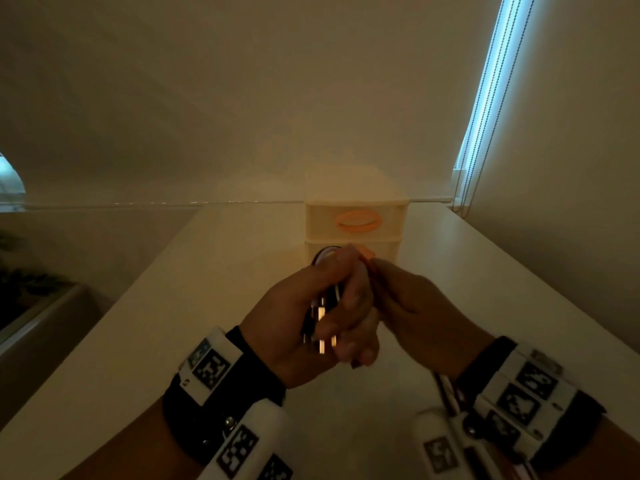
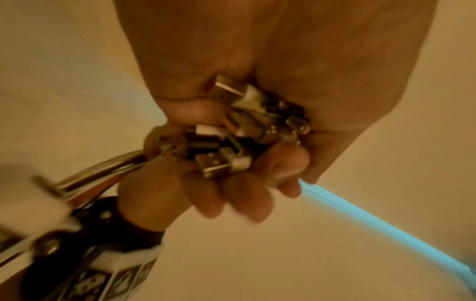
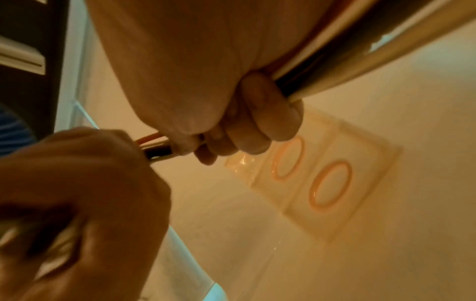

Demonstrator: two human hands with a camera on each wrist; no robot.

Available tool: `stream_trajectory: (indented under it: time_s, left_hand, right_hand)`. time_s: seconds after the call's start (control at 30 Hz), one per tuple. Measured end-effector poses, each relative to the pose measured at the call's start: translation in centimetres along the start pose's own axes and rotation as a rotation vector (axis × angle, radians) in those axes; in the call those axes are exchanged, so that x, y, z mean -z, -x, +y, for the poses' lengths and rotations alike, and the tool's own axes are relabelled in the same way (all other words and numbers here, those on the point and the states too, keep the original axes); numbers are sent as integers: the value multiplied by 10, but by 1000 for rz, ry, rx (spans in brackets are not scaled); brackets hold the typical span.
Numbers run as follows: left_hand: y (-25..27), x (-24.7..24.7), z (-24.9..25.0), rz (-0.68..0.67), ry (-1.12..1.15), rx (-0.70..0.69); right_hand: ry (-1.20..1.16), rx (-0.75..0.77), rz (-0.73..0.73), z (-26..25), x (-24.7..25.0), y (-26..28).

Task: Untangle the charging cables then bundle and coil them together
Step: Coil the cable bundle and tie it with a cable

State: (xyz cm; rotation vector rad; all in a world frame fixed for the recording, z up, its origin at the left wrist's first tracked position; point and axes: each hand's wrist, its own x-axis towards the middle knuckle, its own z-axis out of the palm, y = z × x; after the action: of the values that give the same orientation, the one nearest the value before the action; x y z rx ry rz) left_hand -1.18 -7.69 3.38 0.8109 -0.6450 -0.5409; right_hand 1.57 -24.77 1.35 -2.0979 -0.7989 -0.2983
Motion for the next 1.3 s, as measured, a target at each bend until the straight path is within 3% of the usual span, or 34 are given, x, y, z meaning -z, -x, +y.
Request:
stream_trajectory:
  time_s: [0.17, 0.33, 0.47, 0.67, 0.87, 1.03, 1.13, 1.3]
  left_hand:
    - [5, 6, -6, -130, -117, 150]
    - [6, 10, -4, -126, -225, 195]
    - [3, 6, -11, -83, -211, 269]
    - [-3, 1, -11, 94, -121, 217]
    - [-6, 8, -5, 135, -266, 107]
    - [-6, 5, -5, 92, -526, 209]
    - [-5, -1, -12, 96, -388, 234]
    - [-6, -8, -24, 94, -262, 159]
  right_hand:
    - [388, 259, -70, -6, 43, -9]
    - [613, 411, -151, -17, 61, -15]
    - [648, 409, -161, -15, 68, -19]
    - [629, 391, -146, -15, 73, -21]
    - [713, 457, -251, -24, 76, -23]
    - [801, 487, -359, -26, 73, -26]
    - [807, 485, -350, -27, 76, -27]
    - [797, 455, -229, -22, 85, -31]
